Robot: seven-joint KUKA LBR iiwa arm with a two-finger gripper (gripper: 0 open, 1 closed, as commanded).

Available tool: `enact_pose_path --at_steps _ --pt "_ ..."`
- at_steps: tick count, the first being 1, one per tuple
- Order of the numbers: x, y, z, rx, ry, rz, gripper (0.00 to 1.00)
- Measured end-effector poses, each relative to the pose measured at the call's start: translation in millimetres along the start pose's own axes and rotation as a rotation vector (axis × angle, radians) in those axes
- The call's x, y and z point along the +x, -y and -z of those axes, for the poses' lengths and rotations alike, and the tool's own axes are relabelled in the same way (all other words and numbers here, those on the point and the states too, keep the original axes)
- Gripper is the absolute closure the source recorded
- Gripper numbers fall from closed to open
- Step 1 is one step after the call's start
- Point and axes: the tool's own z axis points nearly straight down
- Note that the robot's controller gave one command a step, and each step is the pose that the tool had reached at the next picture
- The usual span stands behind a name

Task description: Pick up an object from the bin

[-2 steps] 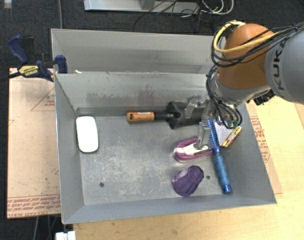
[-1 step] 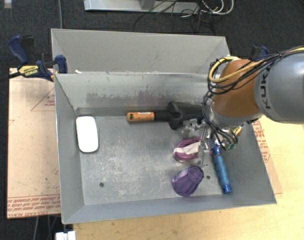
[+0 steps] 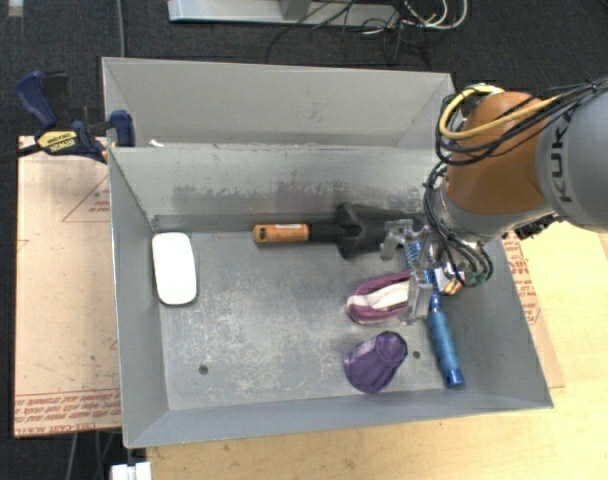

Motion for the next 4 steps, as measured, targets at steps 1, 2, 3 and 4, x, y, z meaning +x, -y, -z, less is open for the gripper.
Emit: enact_pose_path --at_steps 1,2,3,4 --pt "-1.7 12 -33 -0.001 -0.008 0.048 0.00" --pt "3.1 15 -69 -0.001 -0.001 -0.048 0.00" --pt "-9.6 13 -67 -0.001 -0.004 -0.033 1.00" --pt "-9.6 13 -67 -0.001 -0.004 -0.032 1.00"
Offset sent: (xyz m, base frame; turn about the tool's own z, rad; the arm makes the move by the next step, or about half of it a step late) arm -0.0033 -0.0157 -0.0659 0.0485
